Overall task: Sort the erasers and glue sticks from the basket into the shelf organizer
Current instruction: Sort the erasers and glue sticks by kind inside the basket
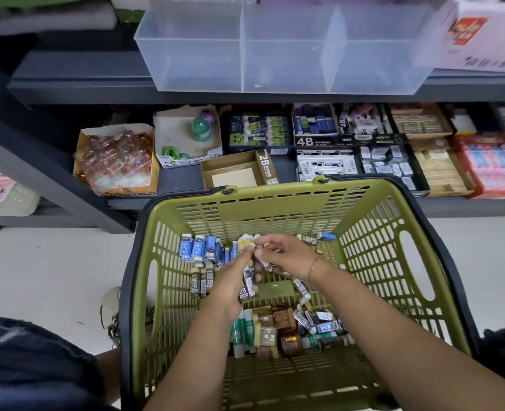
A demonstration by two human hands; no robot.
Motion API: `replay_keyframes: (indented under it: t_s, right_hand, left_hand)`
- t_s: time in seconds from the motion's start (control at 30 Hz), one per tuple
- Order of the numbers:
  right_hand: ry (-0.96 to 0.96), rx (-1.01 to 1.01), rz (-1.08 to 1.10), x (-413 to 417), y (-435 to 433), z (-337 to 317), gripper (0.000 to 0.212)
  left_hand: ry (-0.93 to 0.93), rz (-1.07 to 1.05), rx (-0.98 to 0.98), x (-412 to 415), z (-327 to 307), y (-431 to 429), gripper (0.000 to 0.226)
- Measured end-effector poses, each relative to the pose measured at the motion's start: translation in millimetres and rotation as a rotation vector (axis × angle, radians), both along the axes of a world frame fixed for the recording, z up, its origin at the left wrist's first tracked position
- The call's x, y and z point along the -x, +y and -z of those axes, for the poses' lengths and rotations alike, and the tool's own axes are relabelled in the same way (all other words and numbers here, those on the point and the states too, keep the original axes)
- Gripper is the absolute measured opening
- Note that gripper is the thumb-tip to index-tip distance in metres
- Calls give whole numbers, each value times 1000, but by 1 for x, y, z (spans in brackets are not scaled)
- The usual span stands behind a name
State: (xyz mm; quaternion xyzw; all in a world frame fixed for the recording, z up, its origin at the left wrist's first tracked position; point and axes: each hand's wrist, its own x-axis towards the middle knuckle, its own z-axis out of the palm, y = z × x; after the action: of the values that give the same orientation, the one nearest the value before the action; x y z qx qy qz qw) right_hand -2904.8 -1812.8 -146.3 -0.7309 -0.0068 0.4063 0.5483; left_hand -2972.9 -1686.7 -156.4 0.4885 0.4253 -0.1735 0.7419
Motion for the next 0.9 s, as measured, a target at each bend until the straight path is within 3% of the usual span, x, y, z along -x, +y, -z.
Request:
replay_keyframes:
  t_s: [0.07,0.2,0.3,0.4,0.53,0.6,0.73,0.8,0.9]
  right_hand:
    - [10,-14,-34,2,3,1,37]
    - [64,-37,-43,8,-2,5,39]
    - [232,-113,166,11,-6,9,39]
    - [335,-138,354,9,-8,15,39]
    - [316,88,291,12,-1,25,31]
    - [296,184,358,13,5,34,28]
    - [236,180,593,4,14,42,8]
    - [198,170,656,-4,16,44,15]
    - [55,280,604,-13,21,46,3]
  left_hand:
    - [32,46,15,3,-5,-2,33]
    - [62,66,98,10,-6,2,45]
    - [122,-95,245,13,0,7,33]
    - [186,-260,350,23,0,13,36]
    - [275,-394,372,35,-8,18,42]
    - [283,-376,367,38,-15,17,42]
    - [237,-378,441,35,-26,23,32]
    - [210,-366,455,34,-27,26,27]
    - [195,-368,464,35,-27,29,26]
